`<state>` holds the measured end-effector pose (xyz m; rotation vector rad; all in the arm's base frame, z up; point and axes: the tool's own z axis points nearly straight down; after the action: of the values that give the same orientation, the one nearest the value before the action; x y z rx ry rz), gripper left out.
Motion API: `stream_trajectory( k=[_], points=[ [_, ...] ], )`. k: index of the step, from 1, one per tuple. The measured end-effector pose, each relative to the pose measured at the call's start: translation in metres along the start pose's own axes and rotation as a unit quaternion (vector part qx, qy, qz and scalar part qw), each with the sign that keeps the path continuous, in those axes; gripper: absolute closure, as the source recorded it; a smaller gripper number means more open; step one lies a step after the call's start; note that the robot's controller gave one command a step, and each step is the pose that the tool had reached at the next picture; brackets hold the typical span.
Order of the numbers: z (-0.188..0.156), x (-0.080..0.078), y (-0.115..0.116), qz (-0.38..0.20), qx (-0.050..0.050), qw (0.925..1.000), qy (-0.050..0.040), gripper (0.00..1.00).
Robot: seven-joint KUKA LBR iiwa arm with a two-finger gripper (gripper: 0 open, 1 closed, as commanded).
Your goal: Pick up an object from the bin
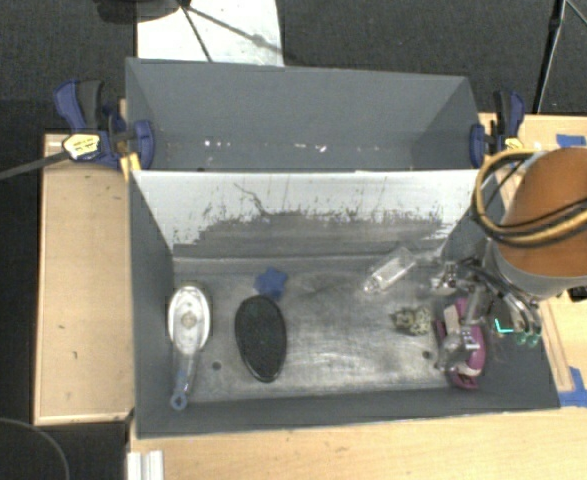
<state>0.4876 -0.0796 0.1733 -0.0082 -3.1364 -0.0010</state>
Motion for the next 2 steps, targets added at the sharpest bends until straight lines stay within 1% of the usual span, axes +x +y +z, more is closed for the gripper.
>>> stream_trajectory(
  k=[1,2],
  points=[
    [0.082,-0.079,0.051,0.035,-0.002,0.9994,-0.0051,0.00],
    [0.081,-0.101,0.105,0.042,-0.002,0.9991,-0.0056,0.00]
  ],
)
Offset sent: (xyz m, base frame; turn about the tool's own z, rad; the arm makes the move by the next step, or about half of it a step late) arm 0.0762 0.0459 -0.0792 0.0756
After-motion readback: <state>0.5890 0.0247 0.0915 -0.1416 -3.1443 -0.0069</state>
